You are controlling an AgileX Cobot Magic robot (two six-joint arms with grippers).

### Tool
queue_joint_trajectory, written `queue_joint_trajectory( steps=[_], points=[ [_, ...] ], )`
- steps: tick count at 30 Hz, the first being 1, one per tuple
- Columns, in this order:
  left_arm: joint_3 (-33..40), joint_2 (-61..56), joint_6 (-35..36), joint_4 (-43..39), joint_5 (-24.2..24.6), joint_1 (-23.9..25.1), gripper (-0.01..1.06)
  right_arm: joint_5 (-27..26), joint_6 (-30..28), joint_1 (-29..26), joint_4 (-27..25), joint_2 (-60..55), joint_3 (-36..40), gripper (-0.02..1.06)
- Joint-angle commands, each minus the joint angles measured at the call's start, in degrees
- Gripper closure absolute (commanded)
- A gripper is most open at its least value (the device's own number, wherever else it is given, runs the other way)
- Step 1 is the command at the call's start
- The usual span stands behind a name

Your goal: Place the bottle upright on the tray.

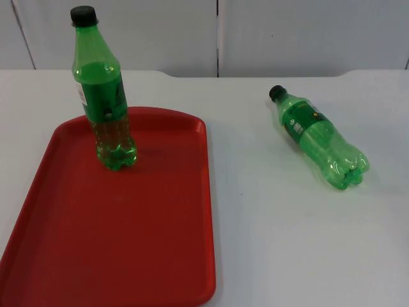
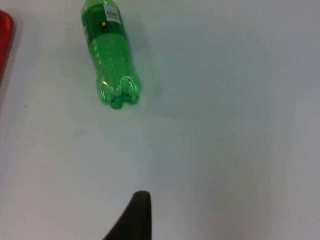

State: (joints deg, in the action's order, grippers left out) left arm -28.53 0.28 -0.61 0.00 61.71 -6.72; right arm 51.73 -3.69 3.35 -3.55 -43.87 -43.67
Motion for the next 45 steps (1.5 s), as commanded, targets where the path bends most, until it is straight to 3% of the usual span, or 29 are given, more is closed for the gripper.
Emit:
queue_joint_trajectory(
  steps=[1,12,21,32,36,41,45],
  points=[
    [0.2,-0.3,0.0,0.5,-0.1,0.1,0.00,-1.2,-2.4,-0.3,-1.3,-7.0,-3.5,0.10],
    [0.2,-0.3,0.0,0.5,-0.1,0.1,0.00,-1.6,-5.8,-0.1,-6.0,-33.5,-18.6,0.10],
    [0.2,-0.3,0.0,0.5,-0.1,0.1,0.00,-1.4,-6.2,5.6,-5.6,-50.5,-31.6,0.10],
    [0.2,-0.3,0.0,0.5,-0.1,0.1,0.00,9.7,-5.8,11.4,-5.5,-72.3,-57.3,0.10],
    [0.2,-0.3,0.0,0.5,-0.1,0.1,0.00,11.5,-3.9,12.9,-3.9,-78.5,-64.5,0.10],
    [0.2,-0.3,0.0,0.5,-0.1,0.1,0.00,12.7,-1.2,15.5,3.5,-87.0,-73.4,0.10],
    [0.2,-0.3,0.0,0.5,-0.1,0.1,0.00,12.7,0.2,15.8,4.8,-91.6,-77.5,0.10]
  ],
)
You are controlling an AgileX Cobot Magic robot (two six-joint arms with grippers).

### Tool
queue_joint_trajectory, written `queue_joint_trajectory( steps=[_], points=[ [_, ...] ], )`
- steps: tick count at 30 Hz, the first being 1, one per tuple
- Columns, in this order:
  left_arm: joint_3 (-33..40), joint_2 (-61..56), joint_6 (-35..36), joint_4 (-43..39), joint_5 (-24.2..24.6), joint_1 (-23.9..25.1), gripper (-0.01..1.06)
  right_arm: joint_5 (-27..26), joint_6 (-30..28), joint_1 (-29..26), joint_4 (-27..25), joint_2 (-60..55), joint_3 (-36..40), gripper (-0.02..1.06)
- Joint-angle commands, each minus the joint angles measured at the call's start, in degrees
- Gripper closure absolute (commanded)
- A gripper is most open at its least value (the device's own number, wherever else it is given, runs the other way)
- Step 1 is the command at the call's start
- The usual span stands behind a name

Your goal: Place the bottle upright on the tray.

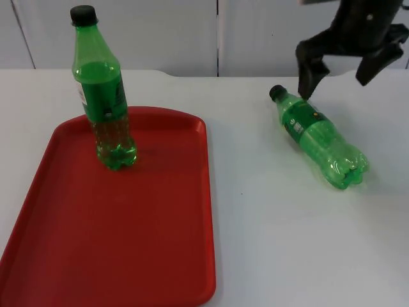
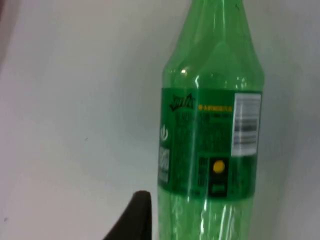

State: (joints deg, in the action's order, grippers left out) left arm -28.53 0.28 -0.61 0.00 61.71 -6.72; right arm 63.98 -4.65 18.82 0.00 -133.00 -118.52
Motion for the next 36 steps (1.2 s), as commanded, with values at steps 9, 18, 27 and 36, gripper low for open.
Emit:
queue_joint_trajectory(
  steps=[9,18,27,36],
  points=[
    [0.2,-0.3,0.0,0.5,-0.1,0.1,0.00,-7.3,2.7,0.8,1.1,-8.1,-3.9,0.10],
    [0.2,-0.3,0.0,0.5,-0.1,0.1,0.00,-10.6,2.4,1.2,-1.8,-11.4,-5.4,0.10],
    [0.2,-0.3,0.0,0.5,-0.1,0.1,0.00,-10.8,4.2,1.2,-1.7,-14.4,-7.2,0.10],
    [0.2,-0.3,0.0,0.5,-0.1,0.1,0.00,-13.4,5.9,1.2,-3.9,-14.9,-7.3,0.12]
  ],
)
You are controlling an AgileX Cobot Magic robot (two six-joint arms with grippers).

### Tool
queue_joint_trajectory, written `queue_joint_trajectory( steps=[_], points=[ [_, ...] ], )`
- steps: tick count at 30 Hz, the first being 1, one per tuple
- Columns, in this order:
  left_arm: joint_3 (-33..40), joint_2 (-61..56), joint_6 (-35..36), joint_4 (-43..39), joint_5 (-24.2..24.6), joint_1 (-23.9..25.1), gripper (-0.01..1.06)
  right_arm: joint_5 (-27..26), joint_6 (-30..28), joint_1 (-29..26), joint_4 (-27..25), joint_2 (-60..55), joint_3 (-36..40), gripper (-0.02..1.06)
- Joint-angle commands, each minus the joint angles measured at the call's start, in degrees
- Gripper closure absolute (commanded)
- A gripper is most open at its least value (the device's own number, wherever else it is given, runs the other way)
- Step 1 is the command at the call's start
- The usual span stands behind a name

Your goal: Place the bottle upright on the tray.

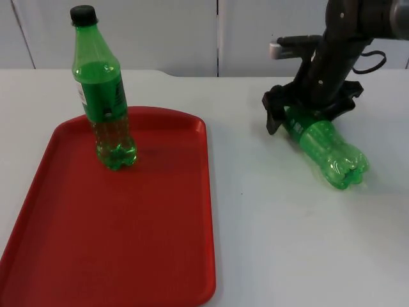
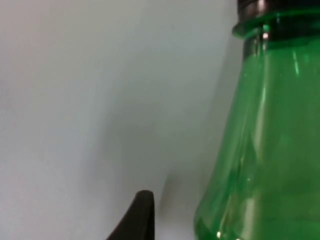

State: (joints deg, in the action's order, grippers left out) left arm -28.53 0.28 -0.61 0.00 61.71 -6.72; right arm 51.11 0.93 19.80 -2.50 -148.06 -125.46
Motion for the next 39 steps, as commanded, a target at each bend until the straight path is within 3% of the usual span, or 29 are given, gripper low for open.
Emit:
queue_joint_trajectory(
  steps=[1,5,9,12,13,17,18,26,39],
  points=[
    [0.2,-0.3,0.0,0.5,-0.1,0.1,0.00,-0.5,0.4,0.2,-1.4,0.2,-0.4,0.12],
    [0.2,-0.3,0.0,0.5,-0.1,0.1,0.00,0.7,0.4,0.2,-1.8,0.2,-0.4,0.15],
    [0.2,-0.3,0.0,0.5,-0.1,0.1,0.00,2.9,0.4,0.2,-2.1,0.2,-0.4,0.26],
    [0.2,-0.3,0.0,0.5,-0.1,0.1,0.00,4.5,0.4,0.0,-1.8,0.2,-0.4,0.50],
    [0.2,-0.3,0.0,0.5,-0.1,0.1,0.00,4.5,0.4,0.0,-1.8,0.2,-0.4,0.50],
    [0.2,-0.3,0.0,0.5,-0.1,0.1,0.00,7.8,-0.4,0.0,-1.2,0.2,-3.0,0.99],
    [0.2,-0.3,0.0,0.5,-0.1,0.1,0.00,8.7,-0.4,0.0,-1.3,0.2,-4.3,1.04],
    [0.2,-0.3,0.0,0.5,-0.1,0.1,0.00,12.6,-1.6,0.2,-2.6,2.0,-11.0,1.04],
    [0.2,-0.3,0.0,0.5,-0.1,0.1,0.00,12.1,-4.6,1.0,-2.1,13.7,-11.0,1.04]
  ],
)
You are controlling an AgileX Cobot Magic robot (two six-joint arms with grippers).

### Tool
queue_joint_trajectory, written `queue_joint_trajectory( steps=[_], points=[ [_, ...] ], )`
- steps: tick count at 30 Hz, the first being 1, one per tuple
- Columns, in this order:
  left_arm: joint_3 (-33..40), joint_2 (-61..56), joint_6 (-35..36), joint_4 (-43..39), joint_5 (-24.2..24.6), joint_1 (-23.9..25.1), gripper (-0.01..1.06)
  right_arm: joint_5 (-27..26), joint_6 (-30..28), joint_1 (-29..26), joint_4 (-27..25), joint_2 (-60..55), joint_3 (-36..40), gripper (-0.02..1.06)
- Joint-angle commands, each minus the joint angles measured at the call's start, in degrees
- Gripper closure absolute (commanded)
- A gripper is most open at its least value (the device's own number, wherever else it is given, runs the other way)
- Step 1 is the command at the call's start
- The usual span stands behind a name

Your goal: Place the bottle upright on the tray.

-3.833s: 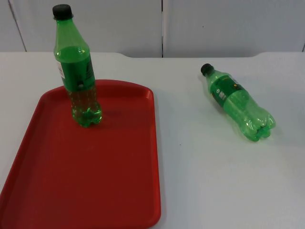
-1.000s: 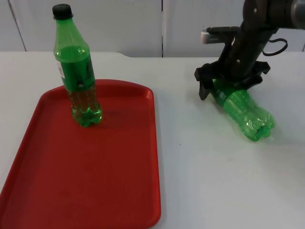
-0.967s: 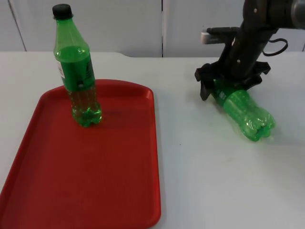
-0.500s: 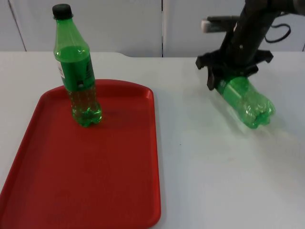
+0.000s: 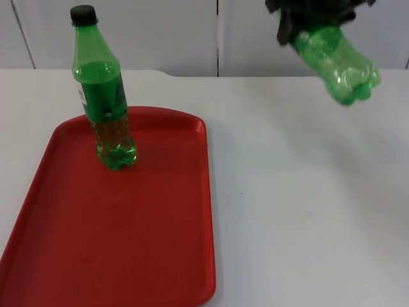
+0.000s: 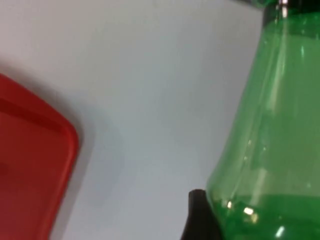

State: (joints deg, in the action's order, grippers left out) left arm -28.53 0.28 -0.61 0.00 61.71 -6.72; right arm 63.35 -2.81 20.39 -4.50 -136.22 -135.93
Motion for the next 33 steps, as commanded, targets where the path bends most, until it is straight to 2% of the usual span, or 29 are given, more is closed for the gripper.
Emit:
queue_joint_trajectory(
  steps=[1,7,11,15,18,20,21,26,27,30,31,33],
  points=[
    [0.2,-0.3,0.0,0.5,-0.1,0.1,0.00,-0.3,-1.1,0.4,-0.2,3.7,-0.5,1.04],
    [0.2,-0.3,0.0,0.5,-0.1,0.1,0.00,1.0,-2.0,0.4,-3.0,11.2,-0.5,1.04],
    [0.2,-0.3,0.0,0.5,-0.1,0.1,0.00,0.8,-2.2,0.4,-3.8,16.7,2.2,1.04],
    [0.2,-0.3,0.0,0.5,-0.1,0.1,0.00,-0.8,-4.1,0.5,-3.5,27.0,12.8,1.04],
    [0.2,-0.3,0.0,0.5,-0.1,0.1,0.00,-2.1,-4.2,0.5,-3.3,30.1,16.8,1.04],
    [0.2,-0.3,0.0,0.5,-0.1,0.1,0.00,-6.7,-4.2,0.8,-3.3,36.4,25.7,1.04],
    [0.2,-0.3,0.0,0.5,-0.1,0.1,0.00,-6.7,-4.2,0.8,-3.3,36.4,25.7,1.04],
    [0.2,-0.3,0.0,0.5,-0.1,0.1,0.00,-18.4,-4.2,0.8,-3.5,48.3,43.3,1.04],
    [0.2,-0.3,0.0,0.5,-0.1,0.1,0.00,-18.4,-4.2,0.8,-3.5,48.3,43.3,1.04],
    [0.2,-0.3,0.0,0.5,-0.1,0.1,0.00,-24.9,-4.2,0.8,-3.7,55.0,53.5,1.04],
    [0.2,-0.3,0.0,0.5,-0.1,0.1,0.00,-24.9,-4.2,0.8,-3.7,55.0,53.5,1.04],
    [0.2,-0.3,0.0,0.5,-0.1,0.1,0.00,-28.8,-4.2,0.8,-3.7,59.9,61.2,1.04]
  ],
)
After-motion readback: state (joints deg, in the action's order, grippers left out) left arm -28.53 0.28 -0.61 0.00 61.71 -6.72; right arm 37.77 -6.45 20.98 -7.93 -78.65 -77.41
